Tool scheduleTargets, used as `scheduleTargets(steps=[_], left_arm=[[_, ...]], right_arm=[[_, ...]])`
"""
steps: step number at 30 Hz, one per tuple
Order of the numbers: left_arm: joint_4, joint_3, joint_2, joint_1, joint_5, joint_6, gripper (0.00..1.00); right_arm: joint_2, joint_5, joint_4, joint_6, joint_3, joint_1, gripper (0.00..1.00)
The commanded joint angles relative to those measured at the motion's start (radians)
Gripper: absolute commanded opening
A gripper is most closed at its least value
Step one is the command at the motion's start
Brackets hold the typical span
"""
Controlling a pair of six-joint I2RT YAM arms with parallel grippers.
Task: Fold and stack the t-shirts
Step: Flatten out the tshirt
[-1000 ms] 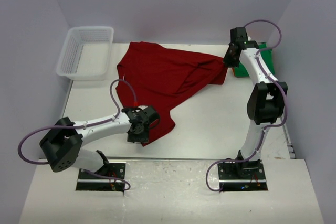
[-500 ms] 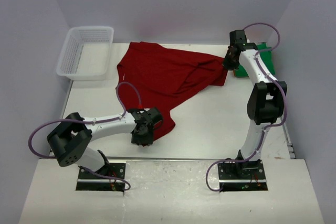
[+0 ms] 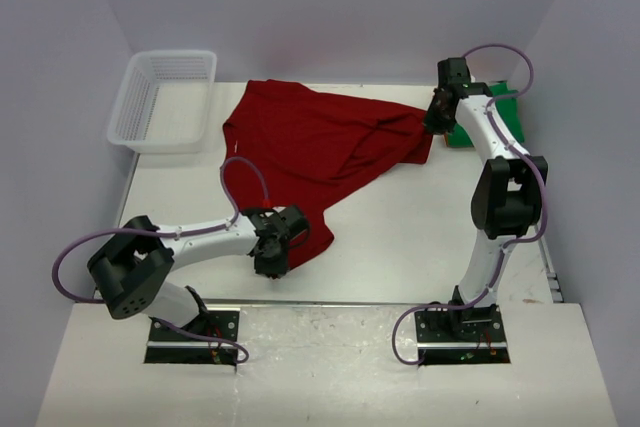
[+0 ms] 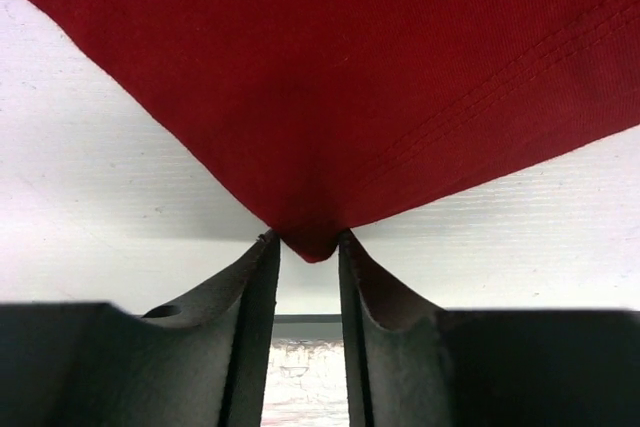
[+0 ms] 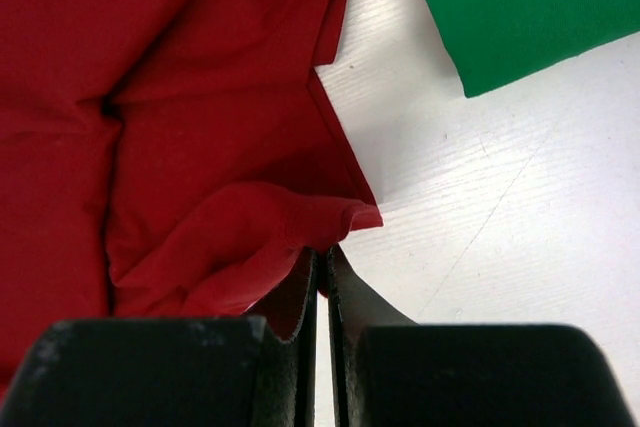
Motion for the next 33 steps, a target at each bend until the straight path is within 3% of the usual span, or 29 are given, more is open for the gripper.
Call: scheduleTargets(steps=[1,10,14,20,24,33], left_arm=[[0.032,-0.049,0.012,-0.005,-0.025,-0.036,0.3],[0.041,-0.089,-0.011,0.005,-0.065,-0.062,0.17],[0.061,-0.115,-0.025,0.026,-0.085,-0.066,0.01],[0.06,-0.091,-0.075,0.032,-0.175,-0.05,0.0],[-0.003,0.032,-0.131,0.029,-0.351,-0.001,0.0],[-0.177,0.538,-0.234,0.028,-0.798,0.205,0.0]], right_arm=[[-0.06,-0.005,0.023,-0.017,0.0,0.003,0.0],[-0.069,-0.008,0.03,-0.023,-0.009,0.005,0.0],[-0.071,-0.005,0.03,-0.029,-0.011,0.015,0.0],[-0.074,0.02,0.032,-0.037,-0.011,0.051,0.0],[-0.107,0.069,0.01,-0.052,0.014,0.092,0.0],[-0.331,0.17,-0.002,-0.14,0.035,0.187,0.0]])
